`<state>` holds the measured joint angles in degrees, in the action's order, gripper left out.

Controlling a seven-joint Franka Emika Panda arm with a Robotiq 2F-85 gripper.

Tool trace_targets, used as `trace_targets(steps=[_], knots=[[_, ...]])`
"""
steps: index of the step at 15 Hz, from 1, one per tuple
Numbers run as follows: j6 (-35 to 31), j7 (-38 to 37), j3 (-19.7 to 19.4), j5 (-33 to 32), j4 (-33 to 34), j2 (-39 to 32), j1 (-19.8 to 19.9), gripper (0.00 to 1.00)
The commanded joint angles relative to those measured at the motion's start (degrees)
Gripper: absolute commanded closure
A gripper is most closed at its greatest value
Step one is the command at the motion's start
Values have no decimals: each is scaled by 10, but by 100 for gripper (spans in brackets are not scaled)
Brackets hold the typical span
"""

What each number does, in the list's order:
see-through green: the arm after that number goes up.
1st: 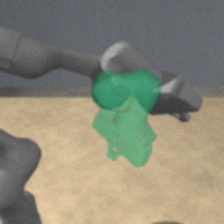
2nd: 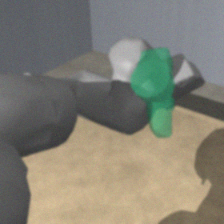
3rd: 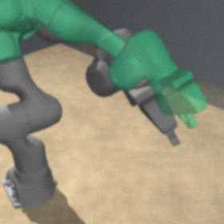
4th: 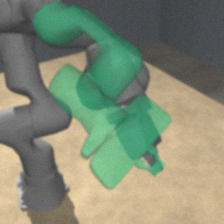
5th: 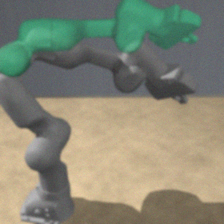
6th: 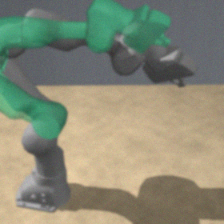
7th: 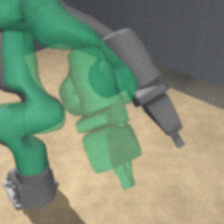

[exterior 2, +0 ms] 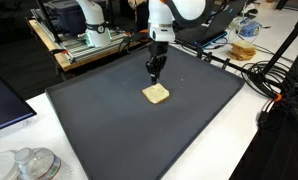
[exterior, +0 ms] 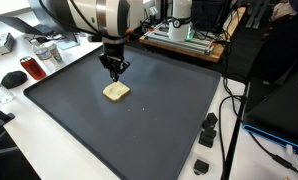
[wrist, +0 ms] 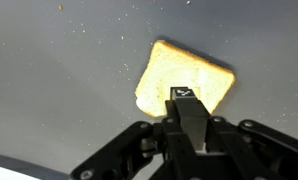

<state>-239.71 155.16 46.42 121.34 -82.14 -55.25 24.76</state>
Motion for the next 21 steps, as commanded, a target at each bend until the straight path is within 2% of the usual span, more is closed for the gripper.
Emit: trace_targets(steps=[1, 9, 16, 21], knots=[[30, -5, -62, 28, -23, 49, -52, 95], [46, -60, -158, 48, -61, 91, -171, 95], [78, -186, -232, 17, -120, 114, -280, 95], [81, -269, -261, -12, -147, 114, -332, 95]])
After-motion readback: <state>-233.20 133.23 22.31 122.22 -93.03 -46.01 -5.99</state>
